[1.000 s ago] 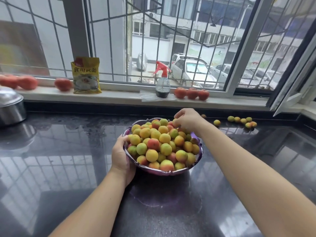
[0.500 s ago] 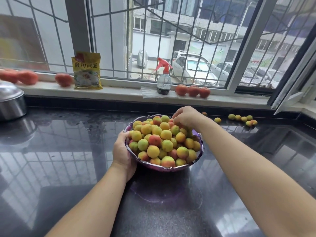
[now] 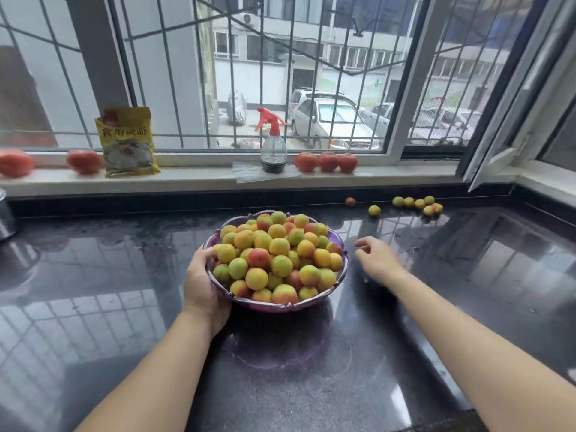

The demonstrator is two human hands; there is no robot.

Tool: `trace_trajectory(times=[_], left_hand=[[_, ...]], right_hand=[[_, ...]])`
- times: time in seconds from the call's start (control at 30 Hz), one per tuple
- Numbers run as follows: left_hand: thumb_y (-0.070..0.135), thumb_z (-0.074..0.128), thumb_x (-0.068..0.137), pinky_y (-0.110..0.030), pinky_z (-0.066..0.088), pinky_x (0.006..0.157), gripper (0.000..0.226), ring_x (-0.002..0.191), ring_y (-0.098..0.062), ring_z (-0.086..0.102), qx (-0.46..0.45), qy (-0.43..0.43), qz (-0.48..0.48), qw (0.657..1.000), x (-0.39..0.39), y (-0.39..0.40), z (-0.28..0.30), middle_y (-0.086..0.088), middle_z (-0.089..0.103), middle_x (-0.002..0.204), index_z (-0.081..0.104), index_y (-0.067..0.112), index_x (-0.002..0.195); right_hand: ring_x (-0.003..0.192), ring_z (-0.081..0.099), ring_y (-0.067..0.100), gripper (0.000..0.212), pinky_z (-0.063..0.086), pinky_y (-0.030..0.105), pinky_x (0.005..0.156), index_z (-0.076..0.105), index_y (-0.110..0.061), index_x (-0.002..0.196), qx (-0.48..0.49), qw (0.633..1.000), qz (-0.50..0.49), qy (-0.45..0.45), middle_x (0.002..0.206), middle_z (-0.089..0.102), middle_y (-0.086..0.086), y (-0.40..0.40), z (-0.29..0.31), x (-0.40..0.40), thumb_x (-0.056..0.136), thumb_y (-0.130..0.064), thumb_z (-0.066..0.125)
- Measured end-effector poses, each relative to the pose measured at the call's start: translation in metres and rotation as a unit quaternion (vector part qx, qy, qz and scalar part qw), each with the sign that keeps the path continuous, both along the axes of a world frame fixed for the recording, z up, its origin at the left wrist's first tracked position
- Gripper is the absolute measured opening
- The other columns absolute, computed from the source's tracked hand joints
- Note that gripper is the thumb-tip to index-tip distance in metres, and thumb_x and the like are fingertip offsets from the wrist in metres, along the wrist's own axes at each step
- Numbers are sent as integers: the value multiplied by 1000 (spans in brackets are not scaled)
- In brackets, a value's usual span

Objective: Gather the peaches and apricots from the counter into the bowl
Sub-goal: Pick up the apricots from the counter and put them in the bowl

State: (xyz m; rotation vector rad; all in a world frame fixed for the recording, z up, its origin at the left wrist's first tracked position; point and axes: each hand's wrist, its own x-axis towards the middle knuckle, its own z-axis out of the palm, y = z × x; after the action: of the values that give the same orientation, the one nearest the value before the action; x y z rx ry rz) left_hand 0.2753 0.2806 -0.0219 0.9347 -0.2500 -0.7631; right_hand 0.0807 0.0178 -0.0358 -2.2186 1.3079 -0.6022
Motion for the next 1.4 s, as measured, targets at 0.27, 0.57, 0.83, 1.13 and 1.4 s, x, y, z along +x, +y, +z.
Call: trace_trajectory(times=[0.27,0.57,0.83,1.13,1.4], left_hand=[[35,45,101,-54,58,102,48,123,-42,70,2,17,40,999,5,-2,-5,-21,74,128,71,9,132],[10,50,95,-44,64,88,33,104,-32,77,-6,-13,71,997,33,-24,-13,-14,79,112,77,8,115],[3,45,101,-45,63,95,42,113,-31,75,18,-1,19,1000,70,-51,-16,-16,76,127,66,10,136],[6,39,103,-43,64,91,40,113,-29,75,14,-12,29,999,66,-50,-21,-14,76,123,69,13,128],[26,38,106,-60,50,111,50,129,-46,65,123,94,-69,985,57,-39,14,-29,64,143,61,4,145]], right_hand=[[131,37,38,49,31,46,114,51,-11,144,-143,983,-4,117,144,49,15,11,-21,4,97,-9,38],[135,34,35,50,31,43,115,50,-11,143,-188,970,31,153,148,42,15,-38,-22,32,96,-22,62],[138,35,41,53,27,44,118,51,-22,145,-176,950,11,259,156,34,15,-152,10,100,92,-21,52],[110,52,40,37,43,48,81,52,-24,125,-95,961,9,259,123,43,4,-192,10,121,90,-20,42],[110,60,29,40,48,44,99,59,-20,136,-60,987,100,110,112,63,2,-123,84,95,97,-21,63]])
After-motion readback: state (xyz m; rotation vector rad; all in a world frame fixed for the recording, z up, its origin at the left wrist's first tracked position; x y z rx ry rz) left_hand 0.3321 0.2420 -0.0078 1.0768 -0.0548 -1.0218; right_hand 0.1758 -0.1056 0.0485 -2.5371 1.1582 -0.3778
